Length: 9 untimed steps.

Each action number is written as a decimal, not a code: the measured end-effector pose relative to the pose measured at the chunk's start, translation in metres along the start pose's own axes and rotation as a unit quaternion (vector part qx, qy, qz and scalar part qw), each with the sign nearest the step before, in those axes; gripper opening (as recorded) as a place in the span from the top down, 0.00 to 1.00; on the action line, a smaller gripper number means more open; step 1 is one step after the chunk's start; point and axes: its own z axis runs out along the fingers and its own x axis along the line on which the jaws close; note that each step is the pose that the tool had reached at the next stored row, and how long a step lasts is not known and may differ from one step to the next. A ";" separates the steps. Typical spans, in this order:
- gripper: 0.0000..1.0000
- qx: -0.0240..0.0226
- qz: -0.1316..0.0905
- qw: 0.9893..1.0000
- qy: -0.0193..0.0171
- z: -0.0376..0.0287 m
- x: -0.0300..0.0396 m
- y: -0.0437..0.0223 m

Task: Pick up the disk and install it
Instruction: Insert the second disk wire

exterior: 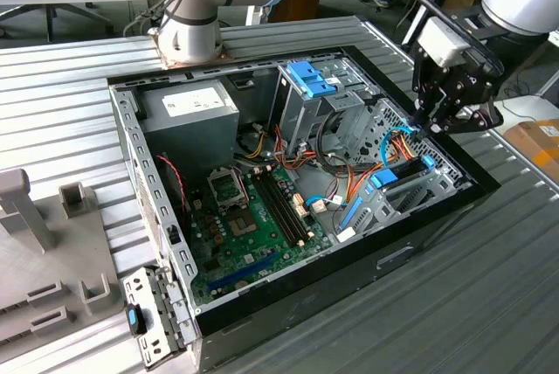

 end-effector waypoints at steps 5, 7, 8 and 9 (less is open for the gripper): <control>0.72 0.007 -0.014 1.000 -0.020 -0.0039 0.0058 0.0112; 0.72 0.015 -0.015 0.999 -0.023 -0.0039 0.0065 0.0112; 0.72 0.017 -0.015 0.999 -0.024 -0.0039 0.0067 0.0111; 0.72 0.017 -0.015 0.999 -0.026 -0.0040 0.0068 0.0111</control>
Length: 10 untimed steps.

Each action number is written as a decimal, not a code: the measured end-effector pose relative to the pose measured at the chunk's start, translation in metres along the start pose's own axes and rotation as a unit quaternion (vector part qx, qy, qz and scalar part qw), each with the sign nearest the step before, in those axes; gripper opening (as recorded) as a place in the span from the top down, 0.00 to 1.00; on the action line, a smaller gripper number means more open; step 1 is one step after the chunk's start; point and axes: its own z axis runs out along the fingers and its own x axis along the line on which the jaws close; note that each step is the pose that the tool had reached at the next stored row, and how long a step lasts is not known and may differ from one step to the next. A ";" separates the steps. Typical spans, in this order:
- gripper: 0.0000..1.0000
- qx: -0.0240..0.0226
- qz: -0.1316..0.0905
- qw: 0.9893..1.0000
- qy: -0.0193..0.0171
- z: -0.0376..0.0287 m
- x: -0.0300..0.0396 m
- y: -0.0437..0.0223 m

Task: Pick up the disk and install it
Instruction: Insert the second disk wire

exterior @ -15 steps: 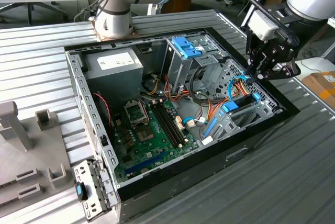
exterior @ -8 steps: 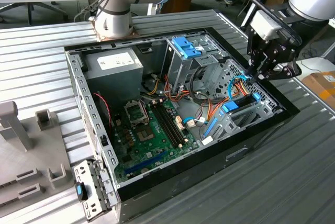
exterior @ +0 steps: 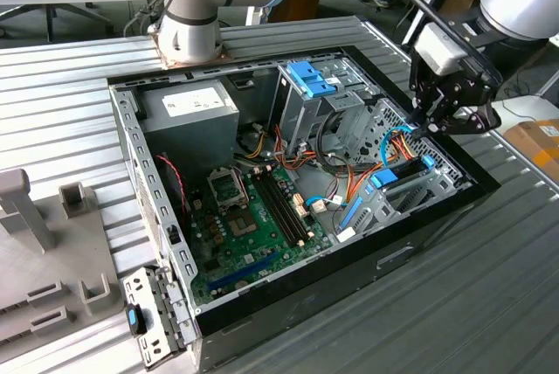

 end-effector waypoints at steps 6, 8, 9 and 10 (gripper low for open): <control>0.72 0.028 -0.005 1.000 -0.001 -0.0008 0.0045 0.0064; 0.72 0.036 -0.007 0.999 0.000 -0.0013 0.0070 0.0093; 0.72 0.037 -0.007 0.999 0.000 -0.0011 0.0077 0.0092; 0.72 0.038 -0.007 0.999 0.000 -0.0008 0.0088 0.0094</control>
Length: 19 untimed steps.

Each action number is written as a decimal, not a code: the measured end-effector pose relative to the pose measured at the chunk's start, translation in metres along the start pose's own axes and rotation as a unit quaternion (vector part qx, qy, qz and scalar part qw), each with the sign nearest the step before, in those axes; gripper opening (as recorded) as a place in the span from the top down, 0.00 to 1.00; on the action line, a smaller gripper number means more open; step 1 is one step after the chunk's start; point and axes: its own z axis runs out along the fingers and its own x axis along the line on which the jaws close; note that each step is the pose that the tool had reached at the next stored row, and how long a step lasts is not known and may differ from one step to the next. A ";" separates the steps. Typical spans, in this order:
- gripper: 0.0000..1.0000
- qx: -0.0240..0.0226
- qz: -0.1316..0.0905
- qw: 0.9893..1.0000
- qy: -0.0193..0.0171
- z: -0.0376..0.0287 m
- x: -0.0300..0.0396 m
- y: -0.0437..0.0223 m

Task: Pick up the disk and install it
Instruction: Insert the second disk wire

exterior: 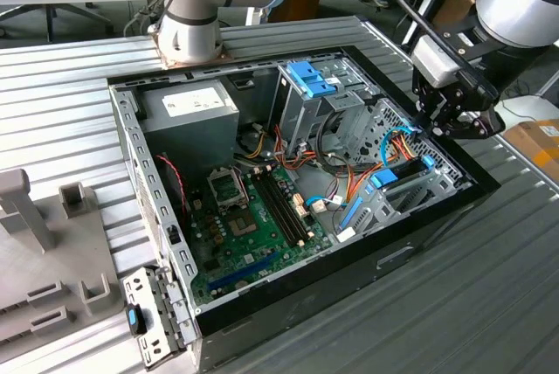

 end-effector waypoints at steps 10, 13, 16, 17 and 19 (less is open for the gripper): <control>0.72 0.005 -0.005 1.000 0.011 0.0049 0.0026 0.0104; 0.72 0.006 -0.006 1.000 0.017 0.0053 0.0028 0.0105; 0.72 0.006 -0.007 1.000 0.019 0.0062 0.0028 0.0108; 0.72 0.006 -0.007 1.000 0.020 0.0064 0.0029 0.0108; 0.72 0.006 -0.007 1.000 0.022 0.0071 0.0030 0.0111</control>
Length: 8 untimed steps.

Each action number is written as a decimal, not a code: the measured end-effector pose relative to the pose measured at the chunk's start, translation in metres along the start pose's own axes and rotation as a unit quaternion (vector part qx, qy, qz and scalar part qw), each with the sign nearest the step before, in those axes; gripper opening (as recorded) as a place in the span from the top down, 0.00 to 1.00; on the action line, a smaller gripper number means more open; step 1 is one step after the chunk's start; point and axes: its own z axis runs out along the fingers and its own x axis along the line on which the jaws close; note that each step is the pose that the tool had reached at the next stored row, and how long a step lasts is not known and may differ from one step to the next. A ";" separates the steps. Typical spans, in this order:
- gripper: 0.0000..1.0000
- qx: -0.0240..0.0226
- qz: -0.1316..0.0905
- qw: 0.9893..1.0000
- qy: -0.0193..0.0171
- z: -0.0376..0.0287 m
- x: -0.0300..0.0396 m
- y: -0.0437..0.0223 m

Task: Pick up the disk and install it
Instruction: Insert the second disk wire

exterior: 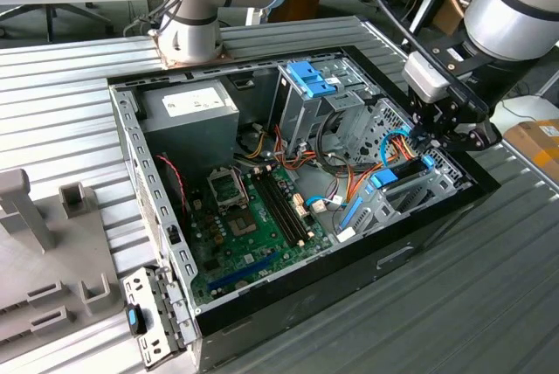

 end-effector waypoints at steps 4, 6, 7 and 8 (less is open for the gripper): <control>0.72 0.000 0.000 1.000 0.000 0.0020 0.0003 0.0007; 0.72 0.000 0.000 1.000 0.000 0.0020 0.0003 0.0007; 0.72 0.000 0.000 1.000 0.000 0.0020 0.0003 0.0006; 0.72 0.000 0.000 1.000 0.000 0.0020 0.0003 0.0007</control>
